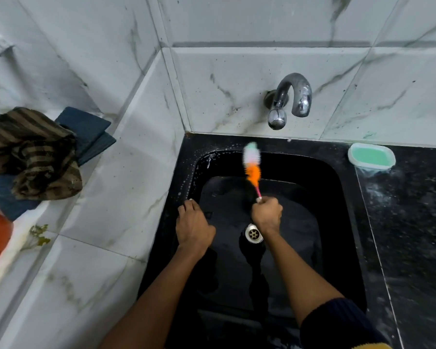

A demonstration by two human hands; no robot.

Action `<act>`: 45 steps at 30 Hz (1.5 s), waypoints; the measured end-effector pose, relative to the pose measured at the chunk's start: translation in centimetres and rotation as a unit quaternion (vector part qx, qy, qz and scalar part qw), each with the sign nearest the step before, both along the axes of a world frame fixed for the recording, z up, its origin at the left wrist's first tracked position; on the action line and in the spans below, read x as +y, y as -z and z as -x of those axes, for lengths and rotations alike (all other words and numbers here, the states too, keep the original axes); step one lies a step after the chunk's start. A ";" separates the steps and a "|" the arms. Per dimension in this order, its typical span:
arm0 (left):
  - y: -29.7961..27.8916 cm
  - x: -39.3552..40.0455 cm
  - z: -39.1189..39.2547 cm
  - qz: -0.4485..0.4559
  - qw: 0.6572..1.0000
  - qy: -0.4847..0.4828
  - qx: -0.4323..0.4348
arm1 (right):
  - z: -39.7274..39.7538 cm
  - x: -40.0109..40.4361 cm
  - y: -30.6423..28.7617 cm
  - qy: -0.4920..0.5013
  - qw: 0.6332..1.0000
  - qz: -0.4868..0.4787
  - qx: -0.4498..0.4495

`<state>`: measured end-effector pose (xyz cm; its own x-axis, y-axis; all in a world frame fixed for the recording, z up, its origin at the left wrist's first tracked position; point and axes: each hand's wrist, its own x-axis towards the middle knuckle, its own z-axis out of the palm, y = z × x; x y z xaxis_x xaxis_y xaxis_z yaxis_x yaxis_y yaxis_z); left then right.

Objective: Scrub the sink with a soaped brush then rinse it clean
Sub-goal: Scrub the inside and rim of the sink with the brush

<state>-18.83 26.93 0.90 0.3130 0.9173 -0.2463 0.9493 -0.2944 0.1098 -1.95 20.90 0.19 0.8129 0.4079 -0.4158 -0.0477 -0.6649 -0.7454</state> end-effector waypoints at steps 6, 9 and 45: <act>0.1 -0.1 -0.1 0.001 1.000 -0.003 0.007 | -3.2 -1.5 -0.4 0.197 0.980 0.000 0.004; 0.2 -0.1 -0.2 0.001 1.000 -0.003 0.009 | -2.5 -1.5 -0.2 0.130 0.991 0.008 0.006; 1.0 -1.7 -2.3 0.027 0.999 -0.019 -0.004 | -6.6 -6.5 -1.7 0.042 0.996 0.057 -0.054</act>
